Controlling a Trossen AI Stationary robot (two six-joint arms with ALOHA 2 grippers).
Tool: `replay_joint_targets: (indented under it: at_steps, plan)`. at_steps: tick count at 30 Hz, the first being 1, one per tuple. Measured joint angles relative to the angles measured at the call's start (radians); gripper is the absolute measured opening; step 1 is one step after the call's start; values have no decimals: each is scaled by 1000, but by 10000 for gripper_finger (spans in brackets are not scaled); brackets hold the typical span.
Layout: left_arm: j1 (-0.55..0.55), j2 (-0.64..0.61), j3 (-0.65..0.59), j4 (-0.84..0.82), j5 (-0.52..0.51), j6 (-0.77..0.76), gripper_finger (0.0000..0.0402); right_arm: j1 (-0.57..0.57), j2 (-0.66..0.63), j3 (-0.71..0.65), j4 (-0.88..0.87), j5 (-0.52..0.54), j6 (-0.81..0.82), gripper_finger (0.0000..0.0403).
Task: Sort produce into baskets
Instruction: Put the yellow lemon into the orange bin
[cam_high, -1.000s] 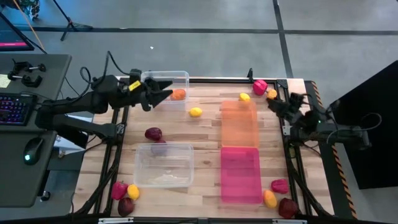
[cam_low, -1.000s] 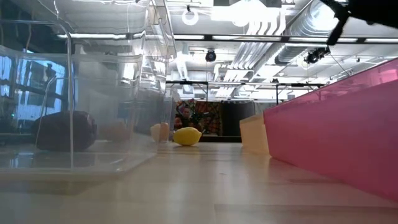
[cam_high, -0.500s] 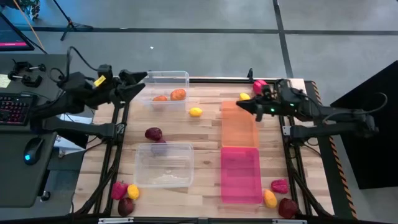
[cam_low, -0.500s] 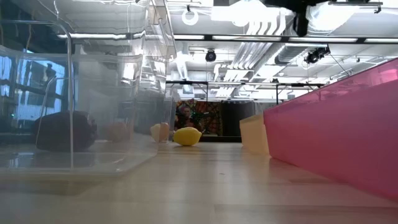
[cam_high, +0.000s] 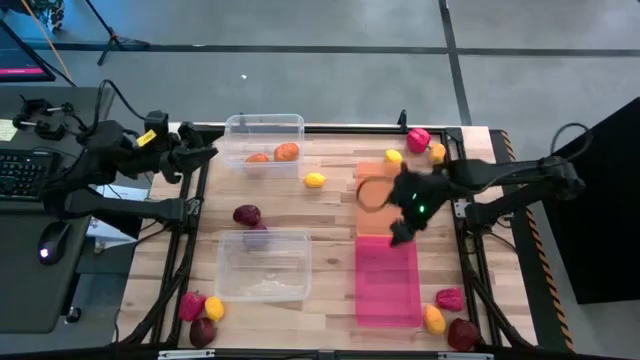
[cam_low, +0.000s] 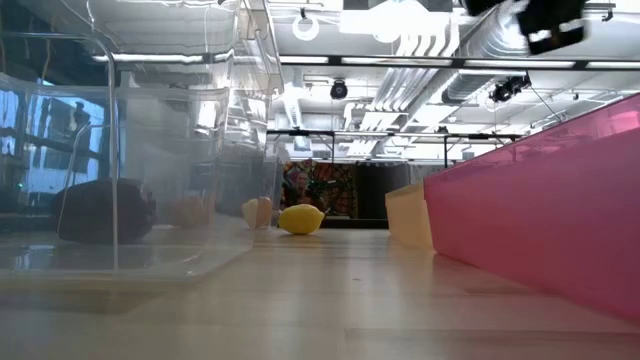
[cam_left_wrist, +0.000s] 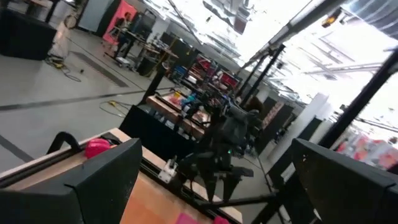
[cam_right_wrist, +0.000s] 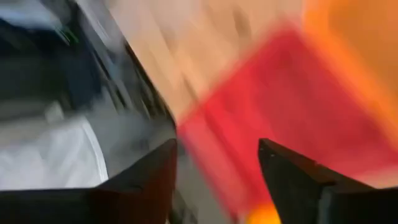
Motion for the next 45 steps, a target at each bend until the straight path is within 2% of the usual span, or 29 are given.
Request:
replay_joint_targets:
  at_steps: [4,6,10,18,29,36,45]
  plan:
    - [0,-21,0,-41,6,10,397,140,68,19,-106,-122,98,273]
    - [0,-32,0,-55,8,11,397,216,93,13,-125,-146,141,290]
    - [0,-42,0,-65,8,7,397,362,147,12,-142,-138,207,313]
    - [0,-41,0,-66,3,-6,397,578,272,11,-133,-17,320,321]
    - [0,-41,0,-55,-24,-78,397,763,431,11,-59,16,556,321]
    - [0,-41,0,-55,-28,-103,397,819,468,10,31,71,783,321]
    - [0,-41,0,-55,-42,-112,397,832,552,10,52,98,821,321]
